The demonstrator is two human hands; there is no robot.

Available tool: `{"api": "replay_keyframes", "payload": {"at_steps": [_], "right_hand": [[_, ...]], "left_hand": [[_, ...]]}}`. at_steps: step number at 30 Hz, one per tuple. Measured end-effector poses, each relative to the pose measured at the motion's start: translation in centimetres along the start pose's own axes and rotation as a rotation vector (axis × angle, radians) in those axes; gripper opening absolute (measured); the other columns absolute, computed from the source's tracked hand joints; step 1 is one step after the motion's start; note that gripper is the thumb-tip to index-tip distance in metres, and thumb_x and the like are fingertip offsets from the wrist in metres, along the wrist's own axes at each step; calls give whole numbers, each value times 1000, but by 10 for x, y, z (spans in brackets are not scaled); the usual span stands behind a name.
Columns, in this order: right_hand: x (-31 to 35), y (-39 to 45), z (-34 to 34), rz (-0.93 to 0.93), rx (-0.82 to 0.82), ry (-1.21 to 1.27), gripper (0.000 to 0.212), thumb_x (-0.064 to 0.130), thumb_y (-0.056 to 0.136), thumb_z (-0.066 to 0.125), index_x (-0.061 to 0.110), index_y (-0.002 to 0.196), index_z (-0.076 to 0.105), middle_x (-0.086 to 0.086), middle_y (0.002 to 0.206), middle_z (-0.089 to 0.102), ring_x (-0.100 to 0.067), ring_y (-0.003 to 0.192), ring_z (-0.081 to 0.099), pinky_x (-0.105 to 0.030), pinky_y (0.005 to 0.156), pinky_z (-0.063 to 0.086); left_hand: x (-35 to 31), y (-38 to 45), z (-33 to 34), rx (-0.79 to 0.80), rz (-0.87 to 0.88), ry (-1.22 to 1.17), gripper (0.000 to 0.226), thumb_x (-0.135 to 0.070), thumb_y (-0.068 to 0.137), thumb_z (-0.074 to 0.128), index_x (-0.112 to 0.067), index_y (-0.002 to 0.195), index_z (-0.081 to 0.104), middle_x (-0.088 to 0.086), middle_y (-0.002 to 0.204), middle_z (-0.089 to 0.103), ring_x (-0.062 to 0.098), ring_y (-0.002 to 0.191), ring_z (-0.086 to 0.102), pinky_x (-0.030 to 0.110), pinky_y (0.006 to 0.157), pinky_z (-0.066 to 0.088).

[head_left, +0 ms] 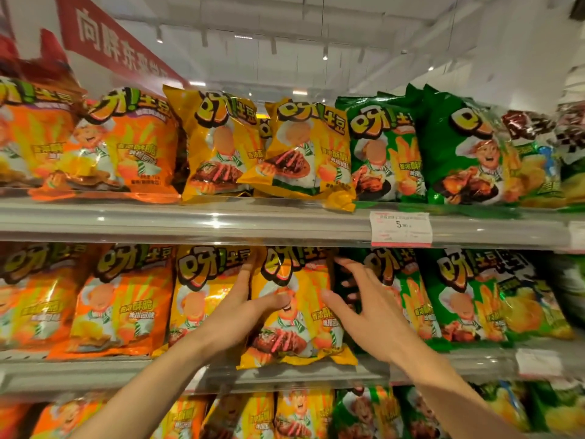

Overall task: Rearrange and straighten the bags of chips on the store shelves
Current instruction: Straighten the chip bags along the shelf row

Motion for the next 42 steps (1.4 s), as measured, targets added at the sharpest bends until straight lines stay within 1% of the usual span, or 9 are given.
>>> {"api": "replay_keyframes", "payload": {"at_steps": [3, 6, 12, 15, 20, 27, 32, 35, 42], "right_hand": [[-3, 5, 31, 161, 205, 256, 96, 90, 69, 49, 56, 147, 5, 17, 147, 42, -7, 129, 50, -33, 103, 45], [2, 2, 46, 165, 272, 423, 109, 87, 65, 59, 57, 148, -5, 30, 150, 28, 3, 145, 20, -34, 118, 29], [4, -5, 43, 121, 274, 320, 94, 86, 71, 56, 77, 128, -18, 62, 131, 11, 33, 122, 22, -2, 98, 29], [8, -7, 36, 72, 294, 279, 93, 85, 71, 56, 77, 131, -13, 55, 143, 4, 26, 132, 18, -13, 109, 25], [5, -11, 34, 58, 336, 389, 95, 68, 75, 72, 72, 139, 1, 32, 139, 49, 6, 122, 54, -31, 108, 43], [-2, -14, 35, 83, 338, 485, 97, 53, 78, 78, 69, 141, 7, 33, 129, 57, -2, 117, 61, -23, 91, 54], [-12, -8, 29, 125, 272, 452, 98, 63, 73, 76, 67, 142, 7, 30, 129, 59, 1, 116, 60, -25, 97, 48], [-21, 4, 15, 179, 148, 297, 104, 83, 64, 66, 63, 145, 4, 22, 107, 62, -10, 106, 61, -26, 89, 46], [-4, 26, 41, 163, 128, -37, 80, 56, 91, 54, 46, 153, 3, 0, 163, 2, -23, 148, 18, -32, 113, 24]], "left_hand": [[6, -3, 3, 65, -46, -15, 117, -62, 59, 78, -60, 149, 2, -17, 135, 50, 9, 112, 60, 35, 93, 50], [13, -4, 1, 58, -55, -25, 113, -64, 65, 77, -65, 146, -2, -13, 113, 67, 7, 91, 69, 29, 77, 55], [8, -3, -2, -24, 35, 50, 128, -89, 57, 65, -56, 147, -20, -29, 139, 19, -8, 124, 33, 23, 102, 29], [-3, -3, 7, 11, 140, 73, 99, -79, 68, 68, -78, 131, -8, -41, 137, 16, -24, 124, 23, 18, 105, 25], [-14, 0, 11, 100, 216, 105, 81, -49, 82, 76, -69, 133, 17, -66, 102, 40, -43, 101, 34, -10, 76, 32], [-11, 6, 10, 108, 221, 64, 105, -62, 61, 85, -57, 147, 24, -10, 149, 44, 5, 129, 54, 34, 110, 46], [-18, -4, -2, 8, 222, 143, 85, -81, 65, 70, -82, 123, 9, -64, 111, 38, -31, 104, 48, 0, 81, 44], [-28, -20, -38, -284, 351, 433, 59, -82, 82, 46, -64, 134, 24, -37, 105, 48, -12, 96, 58, 8, 71, 42], [-9, -17, -73, -516, 327, 1087, 60, -55, 98, 28, -17, 132, 61, 19, 129, 61, 38, 123, 51, 50, 101, 39]]}}
Point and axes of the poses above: each hand's wrist, its own y-axis towards the middle knuckle, its own z-axis out of the palm, x = y × z, the point moved 10 cm from there along y, towards the middle knuckle
